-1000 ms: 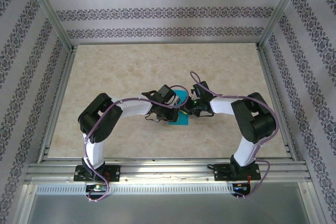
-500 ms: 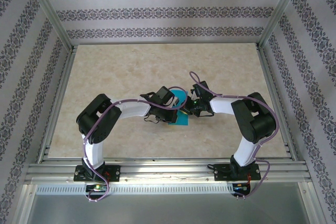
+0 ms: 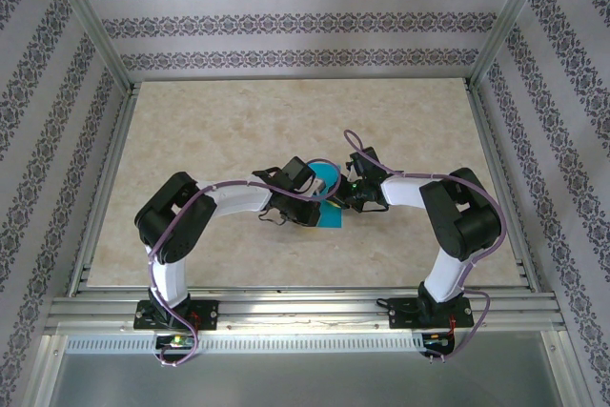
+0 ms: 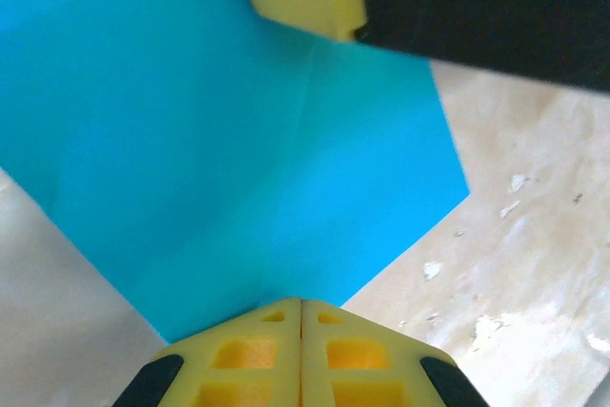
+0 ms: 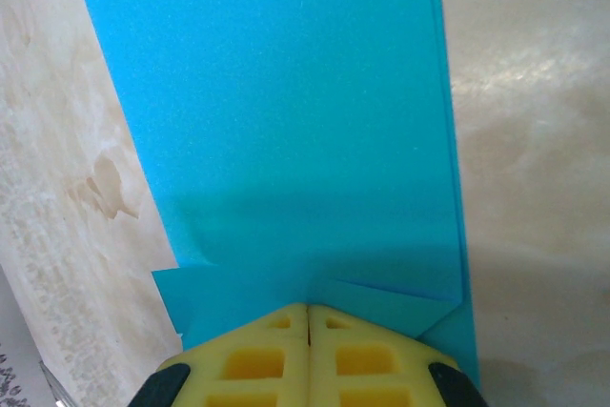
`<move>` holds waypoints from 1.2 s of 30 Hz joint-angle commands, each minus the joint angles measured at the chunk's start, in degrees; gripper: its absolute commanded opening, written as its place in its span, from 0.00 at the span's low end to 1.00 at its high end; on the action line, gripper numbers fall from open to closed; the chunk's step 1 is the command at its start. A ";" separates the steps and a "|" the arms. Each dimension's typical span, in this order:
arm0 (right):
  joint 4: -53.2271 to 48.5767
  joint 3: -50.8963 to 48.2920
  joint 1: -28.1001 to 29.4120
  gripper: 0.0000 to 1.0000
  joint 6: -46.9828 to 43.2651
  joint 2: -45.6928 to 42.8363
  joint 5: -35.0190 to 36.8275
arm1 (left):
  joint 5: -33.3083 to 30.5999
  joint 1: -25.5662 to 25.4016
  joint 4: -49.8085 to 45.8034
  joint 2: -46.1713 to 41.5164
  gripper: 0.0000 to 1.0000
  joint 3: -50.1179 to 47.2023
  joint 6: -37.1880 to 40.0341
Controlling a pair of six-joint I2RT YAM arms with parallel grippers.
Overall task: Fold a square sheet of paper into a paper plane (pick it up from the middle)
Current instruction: Fold the triangle a second time at the center of the table.
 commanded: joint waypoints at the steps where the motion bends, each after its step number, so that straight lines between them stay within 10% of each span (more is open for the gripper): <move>1: -6.53 -0.70 0.29 0.00 -0.81 2.04 3.62 | -3.52 -0.59 -4.32 -1.10 0.08 1.24 2.93; 36: -8.65 -0.63 0.42 0.00 -2.90 2.75 5.20 | 9.79 4.51 24.54 -8.05 0.12 -19.12 -18.59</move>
